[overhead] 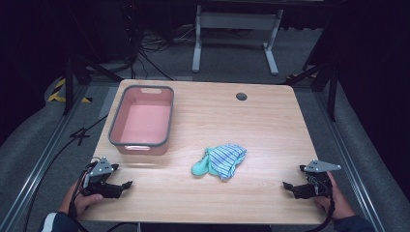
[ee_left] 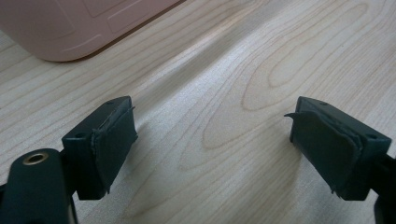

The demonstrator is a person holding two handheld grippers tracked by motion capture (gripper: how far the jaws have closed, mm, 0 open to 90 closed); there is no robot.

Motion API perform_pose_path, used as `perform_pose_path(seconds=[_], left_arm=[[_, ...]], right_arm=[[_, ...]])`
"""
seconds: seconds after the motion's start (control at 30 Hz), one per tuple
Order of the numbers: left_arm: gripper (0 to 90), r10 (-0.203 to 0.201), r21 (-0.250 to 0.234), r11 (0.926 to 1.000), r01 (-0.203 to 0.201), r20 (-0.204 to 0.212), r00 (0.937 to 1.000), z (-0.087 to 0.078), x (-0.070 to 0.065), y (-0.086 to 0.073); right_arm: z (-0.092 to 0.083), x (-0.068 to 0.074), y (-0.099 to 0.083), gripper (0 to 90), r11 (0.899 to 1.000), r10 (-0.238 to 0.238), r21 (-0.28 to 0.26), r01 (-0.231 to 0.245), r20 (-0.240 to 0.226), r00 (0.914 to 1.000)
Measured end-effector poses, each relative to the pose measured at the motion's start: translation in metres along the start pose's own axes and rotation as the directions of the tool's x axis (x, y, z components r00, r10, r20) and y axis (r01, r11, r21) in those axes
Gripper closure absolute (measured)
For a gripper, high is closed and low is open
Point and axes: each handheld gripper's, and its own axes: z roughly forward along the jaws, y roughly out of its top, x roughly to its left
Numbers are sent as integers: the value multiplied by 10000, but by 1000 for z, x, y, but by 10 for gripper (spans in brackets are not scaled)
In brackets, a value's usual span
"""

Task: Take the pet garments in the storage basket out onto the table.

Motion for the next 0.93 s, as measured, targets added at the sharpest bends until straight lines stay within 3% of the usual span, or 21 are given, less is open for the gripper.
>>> perform_pose_path(seconds=[0.2, 0.93], left_arm=[[139, 133, 14, 9999, -133, -28, 9999, 0, 1, 1], [126, 29, 40, 10000, -29, -71, 10000, 1, 0, 1]], right_arm=[[0, 0, 0, 5, 10000, 1, 2, -1, -1, 10000], [0, 0, 0, 5, 10000, -30, 11, 30, 2, 10000]])
